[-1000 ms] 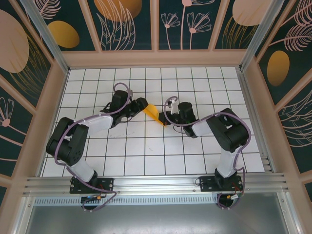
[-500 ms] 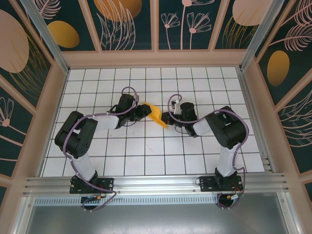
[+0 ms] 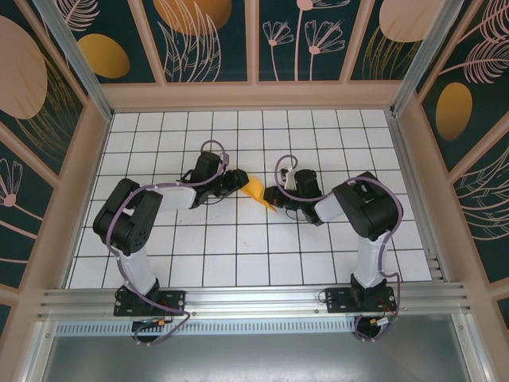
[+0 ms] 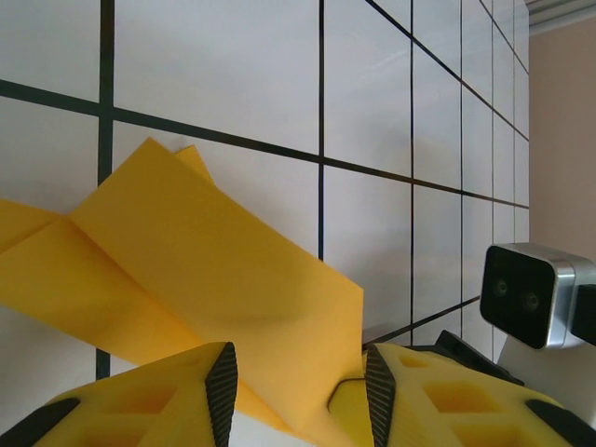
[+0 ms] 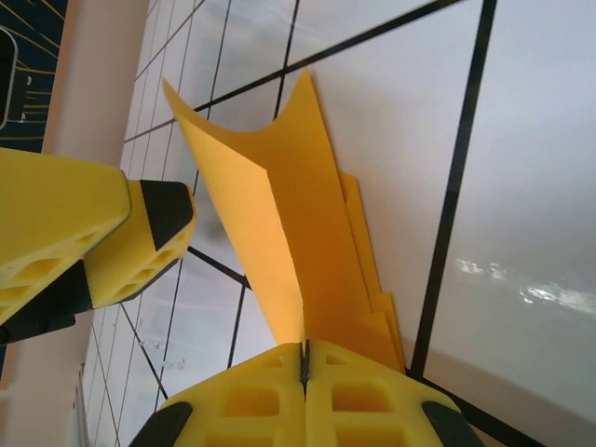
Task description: Fold a paper plane with a square sheet of paper (pick it up from the middle)
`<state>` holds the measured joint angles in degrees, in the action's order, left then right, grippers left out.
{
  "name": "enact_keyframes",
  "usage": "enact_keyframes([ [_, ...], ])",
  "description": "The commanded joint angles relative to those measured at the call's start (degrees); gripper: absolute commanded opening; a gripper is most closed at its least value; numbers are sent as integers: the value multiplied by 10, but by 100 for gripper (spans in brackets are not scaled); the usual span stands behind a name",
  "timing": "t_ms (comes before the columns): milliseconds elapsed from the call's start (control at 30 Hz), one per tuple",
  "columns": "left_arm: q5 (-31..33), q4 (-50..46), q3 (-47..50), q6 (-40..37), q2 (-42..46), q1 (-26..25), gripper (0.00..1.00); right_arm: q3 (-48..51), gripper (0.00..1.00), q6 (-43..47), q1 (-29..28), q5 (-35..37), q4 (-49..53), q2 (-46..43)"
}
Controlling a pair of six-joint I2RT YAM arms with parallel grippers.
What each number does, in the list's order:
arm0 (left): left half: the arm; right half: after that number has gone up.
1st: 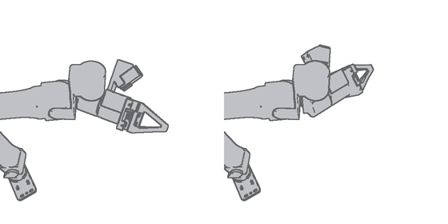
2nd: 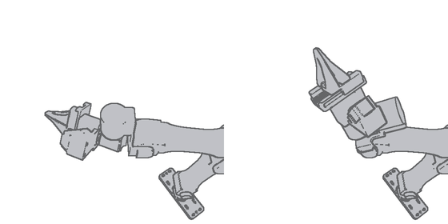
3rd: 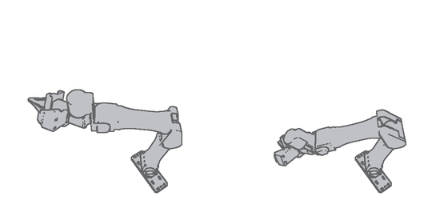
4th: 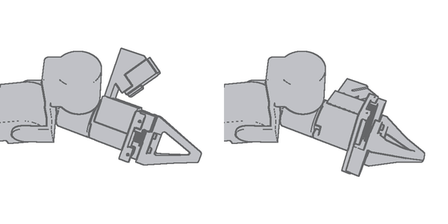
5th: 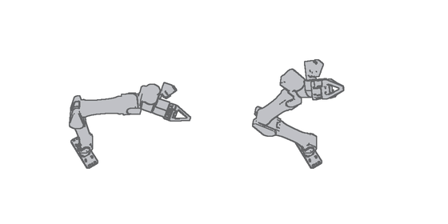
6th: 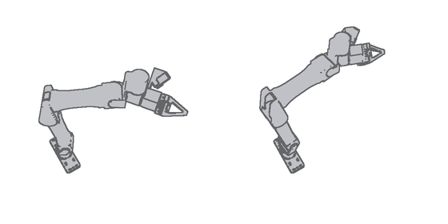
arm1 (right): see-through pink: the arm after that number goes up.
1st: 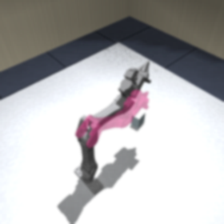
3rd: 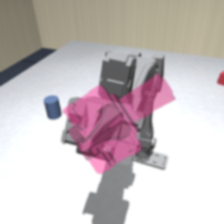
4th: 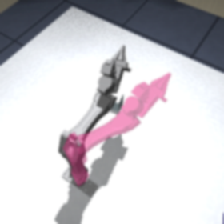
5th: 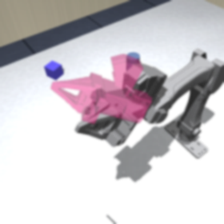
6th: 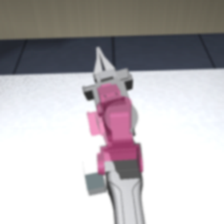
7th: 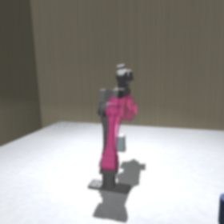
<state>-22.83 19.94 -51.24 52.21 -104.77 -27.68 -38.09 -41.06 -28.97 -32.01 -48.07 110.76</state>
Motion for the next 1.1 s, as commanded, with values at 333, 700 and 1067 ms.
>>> enact_keyframes([
  [333,-70,50,-18,3,-32,-5,41,-3,0,-13,10,-4,7,21],
  [700,-83,48,-38,5,-52,-11,42,-15,0,-12,13,-10,33,33],
  [1067,-34,2,-69,15,-74,-13,38,-13,2,-4,15,-24,26,30],
])
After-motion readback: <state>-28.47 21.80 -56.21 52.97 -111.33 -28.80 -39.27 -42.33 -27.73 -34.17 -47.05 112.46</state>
